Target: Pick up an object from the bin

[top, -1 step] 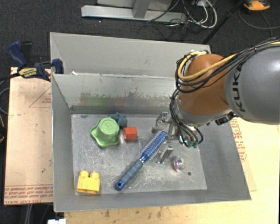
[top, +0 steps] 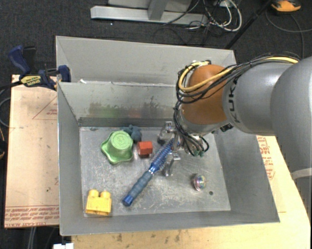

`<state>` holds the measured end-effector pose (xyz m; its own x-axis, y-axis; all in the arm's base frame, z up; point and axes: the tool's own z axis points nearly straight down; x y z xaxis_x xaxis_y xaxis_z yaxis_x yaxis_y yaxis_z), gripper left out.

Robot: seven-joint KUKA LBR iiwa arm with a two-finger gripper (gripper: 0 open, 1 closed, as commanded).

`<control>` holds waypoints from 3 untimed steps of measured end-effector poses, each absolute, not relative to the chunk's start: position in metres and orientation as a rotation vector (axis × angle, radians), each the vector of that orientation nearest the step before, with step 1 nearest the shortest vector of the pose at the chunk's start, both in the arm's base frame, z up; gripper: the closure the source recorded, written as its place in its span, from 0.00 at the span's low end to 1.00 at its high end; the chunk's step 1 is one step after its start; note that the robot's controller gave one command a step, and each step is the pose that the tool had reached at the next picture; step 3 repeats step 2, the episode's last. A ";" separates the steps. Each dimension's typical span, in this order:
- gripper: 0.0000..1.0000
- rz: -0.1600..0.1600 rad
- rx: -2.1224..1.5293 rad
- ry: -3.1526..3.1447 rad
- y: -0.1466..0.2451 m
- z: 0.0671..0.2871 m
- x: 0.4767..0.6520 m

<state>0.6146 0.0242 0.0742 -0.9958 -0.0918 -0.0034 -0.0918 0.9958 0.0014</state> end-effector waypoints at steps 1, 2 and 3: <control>1.00 0.004 -0.142 3.126 0.025 0.080 0.616; 1.00 0.000 -0.191 3.126 0.035 0.210 0.615; 1.00 0.000 -0.191 3.126 0.035 0.210 0.615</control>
Offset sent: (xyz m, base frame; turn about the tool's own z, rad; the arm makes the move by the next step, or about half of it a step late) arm 0.0000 0.0000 0.0000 0.0000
